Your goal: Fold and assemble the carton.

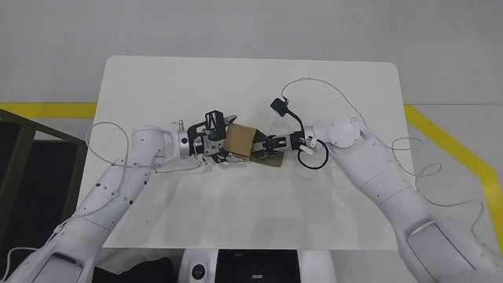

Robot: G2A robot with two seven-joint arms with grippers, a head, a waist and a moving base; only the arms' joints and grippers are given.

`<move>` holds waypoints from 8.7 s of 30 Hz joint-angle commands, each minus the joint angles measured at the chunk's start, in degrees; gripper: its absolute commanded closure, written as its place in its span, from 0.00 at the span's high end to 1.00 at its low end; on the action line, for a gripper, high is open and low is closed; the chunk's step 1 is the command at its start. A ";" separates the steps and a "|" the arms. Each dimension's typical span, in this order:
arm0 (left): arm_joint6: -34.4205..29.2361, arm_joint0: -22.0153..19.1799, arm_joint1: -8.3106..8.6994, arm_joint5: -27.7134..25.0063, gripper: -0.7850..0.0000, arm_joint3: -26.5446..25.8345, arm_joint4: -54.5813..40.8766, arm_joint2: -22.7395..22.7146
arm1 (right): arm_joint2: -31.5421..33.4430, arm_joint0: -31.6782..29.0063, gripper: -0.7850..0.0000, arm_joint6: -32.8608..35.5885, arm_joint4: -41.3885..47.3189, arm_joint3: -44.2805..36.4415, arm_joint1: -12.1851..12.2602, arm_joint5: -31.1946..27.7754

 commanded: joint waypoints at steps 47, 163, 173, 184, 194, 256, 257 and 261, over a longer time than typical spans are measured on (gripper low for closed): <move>1.44 0.73 -0.17 0.82 1.00 -0.73 1.99 -0.92 | 6.10 -5.46 0.00 -4.37 -7.06 -9.29 3.09 5.28; -1.00 2.16 -0.40 2.07 1.00 -1.38 2.78 -2.75 | 9.67 -9.73 0.34 -4.73 -3.26 -13.96 3.86 3.94; -0.98 2.17 -0.36 1.92 1.00 -1.27 3.17 -2.86 | 9.24 -9.69 0.30 -4.81 -1.05 -12.75 3.31 2.34; -0.92 2.20 -0.33 1.71 1.00 -1.20 3.36 -2.93 | 9.22 -9.09 0.18 -4.88 -2.93 -11.75 3.22 3.40; -0.87 2.26 -0.36 1.55 1.00 -1.35 3.44 -2.78 | 9.90 -8.32 0.20 -4.15 -7.97 -14.29 3.80 6.84; -0.99 2.89 -0.26 1.00 1.00 -1.92 2.96 -3.21 | 6.72 -2.78 0.26 -1.73 -13.59 -18.02 2.83 14.14; -1.01 2.86 -0.26 0.97 1.00 -1.85 2.96 -3.21 | 6.96 -2.98 0.27 -1.77 -13.42 -18.17 2.89 14.00; -0.94 2.81 -0.27 0.95 1.00 -1.76 2.99 -3.18 | 8.25 -4.16 0.28 -1.85 -13.01 -19.36 3.33 13.45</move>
